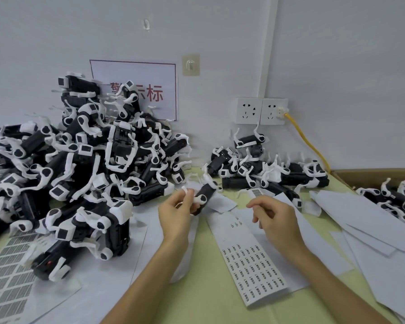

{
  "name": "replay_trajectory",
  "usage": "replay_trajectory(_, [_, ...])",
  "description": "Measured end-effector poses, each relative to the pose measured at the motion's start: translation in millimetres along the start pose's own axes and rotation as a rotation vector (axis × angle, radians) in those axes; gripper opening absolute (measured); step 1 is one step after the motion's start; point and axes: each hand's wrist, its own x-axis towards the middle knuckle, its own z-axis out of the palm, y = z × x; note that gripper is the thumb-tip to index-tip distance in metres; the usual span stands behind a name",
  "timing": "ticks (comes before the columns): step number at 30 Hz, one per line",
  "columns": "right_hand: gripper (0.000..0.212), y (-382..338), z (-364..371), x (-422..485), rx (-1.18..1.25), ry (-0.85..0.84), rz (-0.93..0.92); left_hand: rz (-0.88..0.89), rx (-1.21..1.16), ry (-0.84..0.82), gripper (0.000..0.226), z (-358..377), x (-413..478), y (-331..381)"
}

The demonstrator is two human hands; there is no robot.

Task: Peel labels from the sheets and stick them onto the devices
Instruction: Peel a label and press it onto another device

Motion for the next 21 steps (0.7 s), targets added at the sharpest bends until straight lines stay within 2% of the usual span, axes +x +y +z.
replay_trajectory(4, [0.021,-6.2,-1.3,2.5,0.098,-0.022,0.053,-0.159,-0.287,-0.203,0.011,10.7,-14.1,10.0])
replay_trajectory(6, [0.012,-10.0,-0.4,4.3,0.223,-0.099,0.153,-0.207,-0.334,-0.311,0.017,15.2,-21.0,13.9])
replay_trajectory(9, [0.038,-15.9,3.4,4.4,0.461,-0.220,0.282,-0.231,-0.324,-0.497,0.018,18.8,-27.2,15.9])
replay_trajectory(11, [0.046,-19.5,4.6,4.4,0.604,-0.207,0.286,-0.241,-0.281,-0.586,0.011,19.5,-31.3,16.2])
replay_trajectory(15, [0.041,-24.7,2.6,6.0,0.754,-0.118,0.268,-0.241,-0.153,-0.659,0.039,19.8,-35.1,12.5])
replay_trajectory(18, [0.052,-27.7,7.0,5.6,0.739,-0.048,0.352,-0.235,-0.102,-0.648,0.029,19.4,-34.0,11.5])
replay_trajectory(21, [0.061,-27.5,7.0,4.1,0.729,-0.060,0.450,-0.192,-0.021,-0.653,0.023,20.3,-35.4,10.3])
